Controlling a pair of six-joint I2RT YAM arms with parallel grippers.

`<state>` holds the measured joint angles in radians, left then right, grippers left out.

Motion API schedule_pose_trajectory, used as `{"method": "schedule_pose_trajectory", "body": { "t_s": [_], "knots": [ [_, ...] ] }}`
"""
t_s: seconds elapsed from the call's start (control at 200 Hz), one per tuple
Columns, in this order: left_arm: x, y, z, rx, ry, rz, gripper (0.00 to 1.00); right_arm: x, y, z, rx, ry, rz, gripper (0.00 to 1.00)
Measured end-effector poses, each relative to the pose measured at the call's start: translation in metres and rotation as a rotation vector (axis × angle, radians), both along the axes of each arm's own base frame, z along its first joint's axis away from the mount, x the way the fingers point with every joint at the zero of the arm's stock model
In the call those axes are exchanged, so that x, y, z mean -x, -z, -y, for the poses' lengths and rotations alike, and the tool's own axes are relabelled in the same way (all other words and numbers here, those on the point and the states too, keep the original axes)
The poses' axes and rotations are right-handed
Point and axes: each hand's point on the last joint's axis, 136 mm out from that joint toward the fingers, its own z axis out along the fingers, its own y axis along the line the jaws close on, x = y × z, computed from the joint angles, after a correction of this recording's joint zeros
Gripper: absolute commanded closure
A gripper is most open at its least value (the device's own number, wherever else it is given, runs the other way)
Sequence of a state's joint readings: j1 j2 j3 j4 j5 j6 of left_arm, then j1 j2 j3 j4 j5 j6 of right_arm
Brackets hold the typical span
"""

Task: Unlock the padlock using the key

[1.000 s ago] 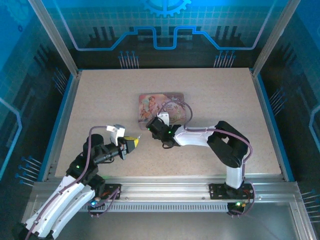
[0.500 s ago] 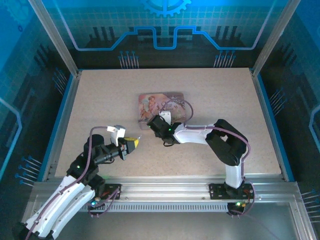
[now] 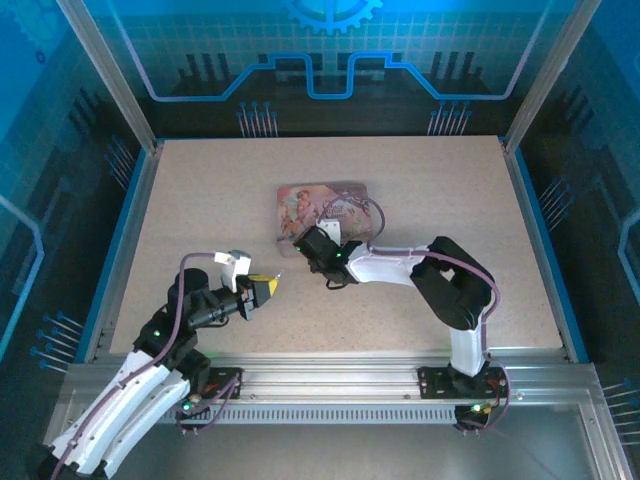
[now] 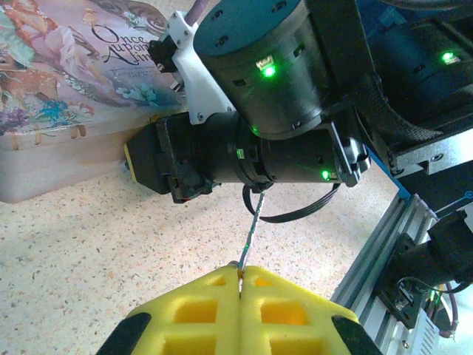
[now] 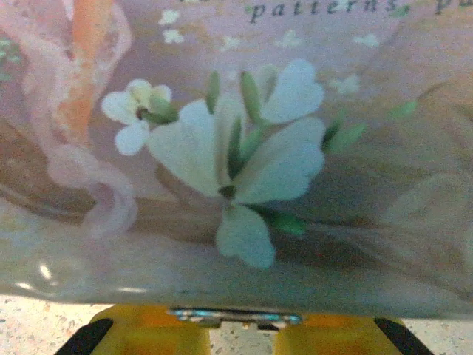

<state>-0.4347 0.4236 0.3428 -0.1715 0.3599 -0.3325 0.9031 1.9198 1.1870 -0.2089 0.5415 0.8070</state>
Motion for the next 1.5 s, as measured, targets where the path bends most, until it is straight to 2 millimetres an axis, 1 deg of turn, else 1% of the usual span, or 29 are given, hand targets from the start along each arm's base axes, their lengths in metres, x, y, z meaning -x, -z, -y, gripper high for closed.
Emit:
{"method": "schedule_pose_trajectory", "body": {
  "t_s": [0.11, 0.23, 0.49, 0.66, 0.745, 0.93, 1.07, 1.175, 1.341, 1.496],
  "knots": [
    [-0.003, 0.003, 0.002, -0.003, 0.004, -0.006, 1.00, 0.003, -0.004, -0.003, -0.006, -0.032, -0.033, 0.90],
    [-0.004, 0.011, 0.005, -0.014, 0.016, -0.015, 1.00, 0.008, -0.007, -0.006, -0.017, -0.069, -0.080, 0.93],
    [0.001, 0.034, 0.027, -0.075, 0.095, 0.017, 1.00, 0.016, -0.017, -0.010, -0.094, -0.121, -0.180, 0.95],
    [-0.009, 0.054, 0.031, -0.103, 0.077, 0.021, 1.00, 0.015, -0.023, -0.009, -0.158, -0.133, -0.224, 0.96],
    [-0.013, 0.060, 0.032, -0.110, 0.066, 0.017, 1.00, 0.014, -0.027, -0.009, -0.179, -0.136, -0.231, 0.97],
    [-0.023, 0.061, 0.036, -0.092, 0.052, 0.053, 1.00, 0.017, -0.038, -0.010, -0.208, -0.161, -0.236, 0.98],
    [-0.028, 0.074, 0.039, -0.102, 0.047, 0.042, 1.00, 0.022, -0.045, -0.009, -0.210, -0.183, -0.244, 0.97],
    [-0.031, 0.078, 0.041, -0.104, 0.048, 0.038, 1.00, 0.025, -0.054, -0.010, -0.228, -0.201, -0.243, 0.97],
    [-0.036, 0.075, 0.044, -0.086, 0.044, 0.055, 1.00, 0.029, -0.072, -0.013, -0.290, -0.229, -0.247, 0.97],
    [-0.039, 0.075, 0.046, -0.075, 0.041, 0.056, 1.00, 0.029, -0.080, -0.008, -0.352, -0.229, -0.271, 0.98]
  ]
}}
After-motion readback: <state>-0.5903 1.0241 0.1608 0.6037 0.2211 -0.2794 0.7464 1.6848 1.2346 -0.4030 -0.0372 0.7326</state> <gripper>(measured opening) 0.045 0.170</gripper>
